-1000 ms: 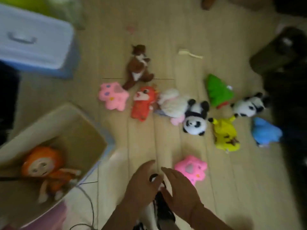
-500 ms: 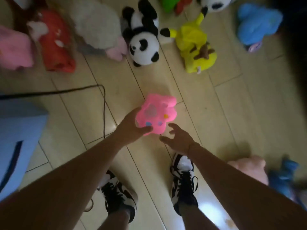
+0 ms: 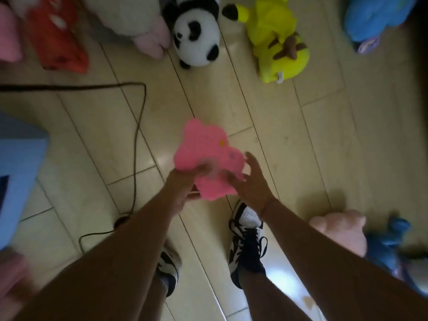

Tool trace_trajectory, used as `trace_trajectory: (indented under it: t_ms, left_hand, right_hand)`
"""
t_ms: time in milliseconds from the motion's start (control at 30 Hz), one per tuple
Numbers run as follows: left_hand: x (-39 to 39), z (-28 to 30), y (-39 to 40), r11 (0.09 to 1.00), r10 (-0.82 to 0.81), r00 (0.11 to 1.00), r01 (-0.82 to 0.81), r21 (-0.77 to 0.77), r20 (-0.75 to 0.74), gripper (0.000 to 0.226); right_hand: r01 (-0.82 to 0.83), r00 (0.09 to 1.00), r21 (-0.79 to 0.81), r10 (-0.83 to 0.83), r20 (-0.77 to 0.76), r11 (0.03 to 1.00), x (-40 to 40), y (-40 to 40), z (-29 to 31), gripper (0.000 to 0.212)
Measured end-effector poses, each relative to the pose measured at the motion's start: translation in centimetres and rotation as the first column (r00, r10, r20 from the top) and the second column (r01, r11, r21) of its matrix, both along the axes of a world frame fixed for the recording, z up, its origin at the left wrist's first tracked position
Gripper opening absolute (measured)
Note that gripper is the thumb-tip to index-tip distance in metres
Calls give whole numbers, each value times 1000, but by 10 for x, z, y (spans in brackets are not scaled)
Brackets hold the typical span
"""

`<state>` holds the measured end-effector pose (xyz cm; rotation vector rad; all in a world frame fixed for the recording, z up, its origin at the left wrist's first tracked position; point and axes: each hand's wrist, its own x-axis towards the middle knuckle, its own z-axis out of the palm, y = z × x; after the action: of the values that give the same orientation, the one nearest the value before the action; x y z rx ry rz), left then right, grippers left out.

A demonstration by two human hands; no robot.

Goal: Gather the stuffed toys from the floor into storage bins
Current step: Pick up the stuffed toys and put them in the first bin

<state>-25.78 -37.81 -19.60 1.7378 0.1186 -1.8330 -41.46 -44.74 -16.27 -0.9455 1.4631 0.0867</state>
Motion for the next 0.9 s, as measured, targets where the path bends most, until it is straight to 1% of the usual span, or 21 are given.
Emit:
trace_trajectory:
  t_ms: [33,67,100,133,200,233,300,333,367,400,433,467,500,533,600,633,667,733,800,867,900]
  left_hand:
    - [-2,25,2,989,141,989,-143,-47,-55,61]
    - [-3,53,1,956,264,956,-277,-101,-129,56]
    - [-5,84,0,917,338,922,-367,-154,-189,51]
    - [-4,117,0,884,382,895,-427,-191,-229,46]
    - [8,180,2,834,441,859,-499,-234,-260,42]
    - [19,209,4,809,477,841,-534,-245,-254,44]
    - [53,264,9,742,561,789,-614,-270,-251,61]
    - [74,288,15,687,606,756,-654,-317,-247,70]
    - [97,309,25,617,646,723,-683,-390,-244,71]
    - [120,328,36,565,673,707,-682,-464,-219,63]
    - [142,345,48,559,690,706,-660,-502,-159,54]
    - [165,362,61,576,710,701,-638,-511,-75,49]
    - [186,374,77,595,729,685,-621,-511,16,49]
    - [205,382,94,590,757,650,-632,-502,72,52]
    - [239,392,128,520,834,544,-717,-464,94,54]
    - [253,396,144,480,863,498,-752,-453,87,51]
    - [265,397,161,440,886,456,-775,-454,80,48]
    - [287,395,194,388,915,395,-804,-451,83,45]
    - [306,385,221,395,918,369,-824,-406,144,51]
    - [324,368,238,449,881,358,-837,-311,309,63]
    - [333,356,245,459,858,342,-846,-272,383,66]
  right_hand:
    - [123,992,7,-123,-8,992,1,3,20,98]
    - [203,979,42,-204,12,978,5,5,46,107]
    - [255,962,105,-264,75,961,12,6,74,100]
    - [265,945,141,-286,160,954,22,4,103,86]
    - [256,916,115,-279,288,960,45,-4,162,60]
    - [228,918,70,-239,317,971,60,-10,191,56]
    - [137,923,-4,-126,364,991,94,-23,247,70]
    - [80,919,-34,-60,389,996,114,-28,273,77]
    - [3,913,-59,21,407,998,135,-30,293,73]
    - [-54,903,-61,75,424,997,157,-31,310,63]
    - [-114,886,-45,122,447,992,178,-31,324,56]
    - [-195,862,-27,184,471,980,204,-28,340,55]
    - [-296,828,-20,267,493,955,229,-21,353,57]
    - [-387,797,-33,352,491,922,253,-10,364,64]
    - [-515,750,-88,498,436,853,299,18,381,95]
    - [-533,751,-107,527,398,840,319,34,382,99]
    - [-545,753,-117,546,367,830,341,52,384,94]
    - [-549,756,-105,546,361,829,378,87,380,69]
    - [-526,777,-84,518,358,846,406,114,363,39]
    - [-541,781,-58,527,337,839,426,134,342,35]
    - [-553,775,-69,543,324,831,437,141,330,36]
